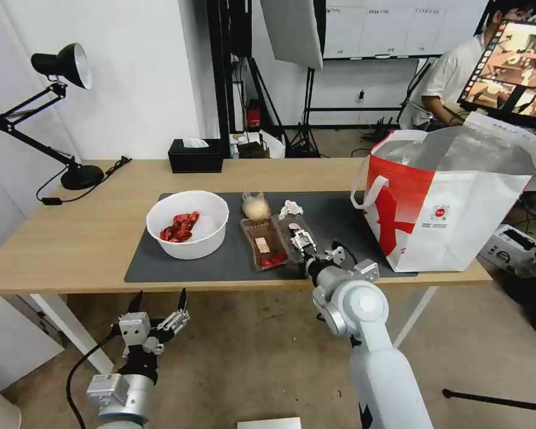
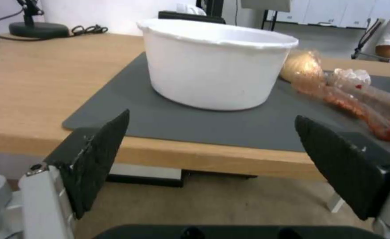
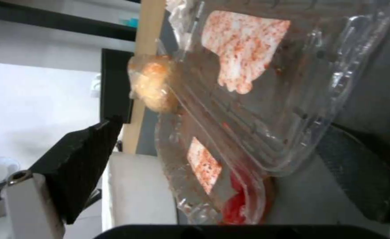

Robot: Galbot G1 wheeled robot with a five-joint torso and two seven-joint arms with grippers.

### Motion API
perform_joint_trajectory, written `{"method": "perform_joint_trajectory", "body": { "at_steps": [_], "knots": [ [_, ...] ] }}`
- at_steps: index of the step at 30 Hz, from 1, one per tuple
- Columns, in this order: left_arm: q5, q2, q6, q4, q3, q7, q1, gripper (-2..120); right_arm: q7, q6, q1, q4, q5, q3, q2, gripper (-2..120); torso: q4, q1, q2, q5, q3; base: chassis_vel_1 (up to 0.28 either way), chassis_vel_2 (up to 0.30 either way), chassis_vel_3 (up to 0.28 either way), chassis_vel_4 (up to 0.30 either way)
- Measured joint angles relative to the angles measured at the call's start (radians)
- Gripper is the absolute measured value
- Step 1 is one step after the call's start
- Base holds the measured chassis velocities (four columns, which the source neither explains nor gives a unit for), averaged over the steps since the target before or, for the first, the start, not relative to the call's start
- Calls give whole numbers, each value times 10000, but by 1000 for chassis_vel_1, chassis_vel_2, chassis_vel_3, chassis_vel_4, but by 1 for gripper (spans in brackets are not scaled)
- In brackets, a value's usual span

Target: Pick up the trash from the table and place it into the takeout bag.

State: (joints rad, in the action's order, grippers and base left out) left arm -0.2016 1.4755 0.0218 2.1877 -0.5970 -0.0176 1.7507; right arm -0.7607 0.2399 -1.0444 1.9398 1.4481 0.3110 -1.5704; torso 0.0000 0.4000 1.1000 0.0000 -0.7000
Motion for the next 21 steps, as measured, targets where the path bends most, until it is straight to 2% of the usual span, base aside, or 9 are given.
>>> {"method": "perform_joint_trajectory", "body": {
  "at_steps": [8,15,21],
  "knots": [
    [-3,3,0,-178,23,-1,-62,100,927,-2,-108,-59,-1001,-100,31,100,0,0,-1,0,-1,0,0,0,0],
    [-78,-19,26,-320,19,-2,-111,100,1963,-8,-209,-163,-2497,-190,189,100,0,-1,0,0,0,0,0,0,0],
    [-113,-28,31,-371,19,-4,-149,100,2432,-3,-206,-201,-3081,-191,331,100,0,0,0,0,0,0,0,0,0]
  ]
}}
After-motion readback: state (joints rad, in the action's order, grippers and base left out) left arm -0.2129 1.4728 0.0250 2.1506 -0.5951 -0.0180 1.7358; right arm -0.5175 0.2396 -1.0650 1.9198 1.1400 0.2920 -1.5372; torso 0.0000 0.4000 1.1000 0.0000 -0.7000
